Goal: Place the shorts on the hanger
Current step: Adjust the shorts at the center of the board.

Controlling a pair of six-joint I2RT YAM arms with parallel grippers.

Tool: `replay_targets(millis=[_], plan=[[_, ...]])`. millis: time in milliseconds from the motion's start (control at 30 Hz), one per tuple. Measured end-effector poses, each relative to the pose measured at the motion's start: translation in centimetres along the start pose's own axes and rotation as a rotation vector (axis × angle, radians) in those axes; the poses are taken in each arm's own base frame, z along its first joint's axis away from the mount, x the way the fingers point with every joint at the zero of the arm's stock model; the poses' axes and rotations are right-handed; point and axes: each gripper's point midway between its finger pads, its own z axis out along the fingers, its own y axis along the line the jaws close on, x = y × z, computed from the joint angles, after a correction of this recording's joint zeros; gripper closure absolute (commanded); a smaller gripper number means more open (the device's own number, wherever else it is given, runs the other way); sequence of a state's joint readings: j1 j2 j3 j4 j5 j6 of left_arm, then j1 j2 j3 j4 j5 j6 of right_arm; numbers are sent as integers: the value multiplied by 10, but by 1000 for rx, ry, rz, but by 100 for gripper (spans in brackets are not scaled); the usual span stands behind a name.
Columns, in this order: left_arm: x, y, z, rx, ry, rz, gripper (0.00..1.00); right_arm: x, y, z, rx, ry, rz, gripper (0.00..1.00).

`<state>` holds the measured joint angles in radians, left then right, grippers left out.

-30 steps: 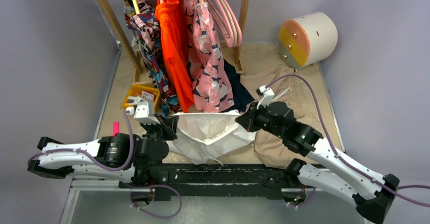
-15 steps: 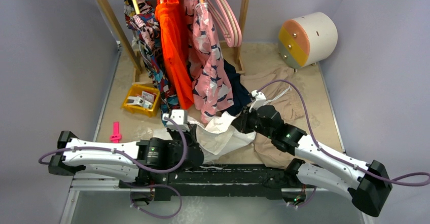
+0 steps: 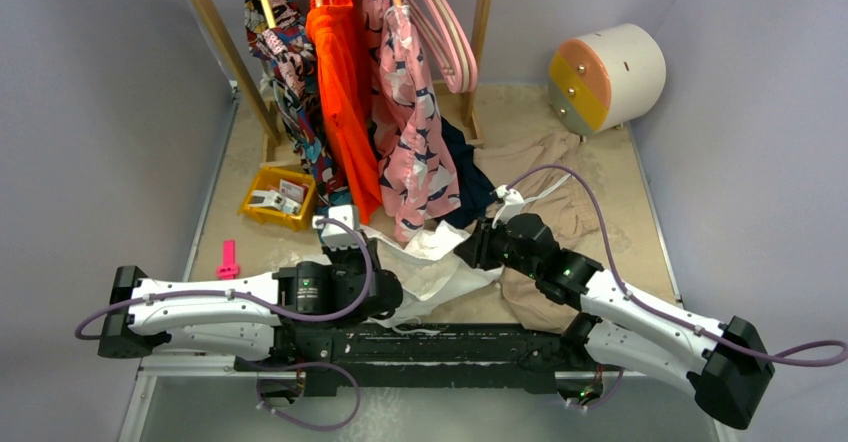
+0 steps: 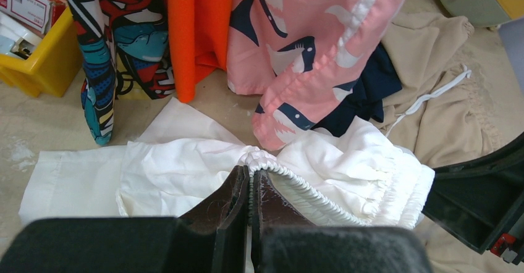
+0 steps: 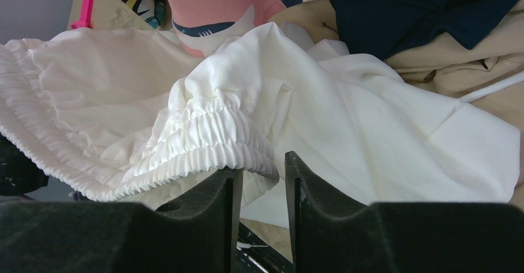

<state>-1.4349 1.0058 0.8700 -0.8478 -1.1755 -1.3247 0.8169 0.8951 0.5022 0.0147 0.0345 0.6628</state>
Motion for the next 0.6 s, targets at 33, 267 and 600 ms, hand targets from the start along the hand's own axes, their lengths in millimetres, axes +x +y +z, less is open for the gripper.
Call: replay_targets(millis=[33, 267, 600], plan=[[-1, 2, 0, -4, -1, -3, 100, 0, 0, 0, -1, 0, 0, 56], [-5, 11, 2, -31, -8, -22, 100, -7, 10, 1, -54, -24, -48, 44], [-8, 20, 5, -67, -24, -30, 100, -16, 15, -3, -85, -65, -96, 45]])
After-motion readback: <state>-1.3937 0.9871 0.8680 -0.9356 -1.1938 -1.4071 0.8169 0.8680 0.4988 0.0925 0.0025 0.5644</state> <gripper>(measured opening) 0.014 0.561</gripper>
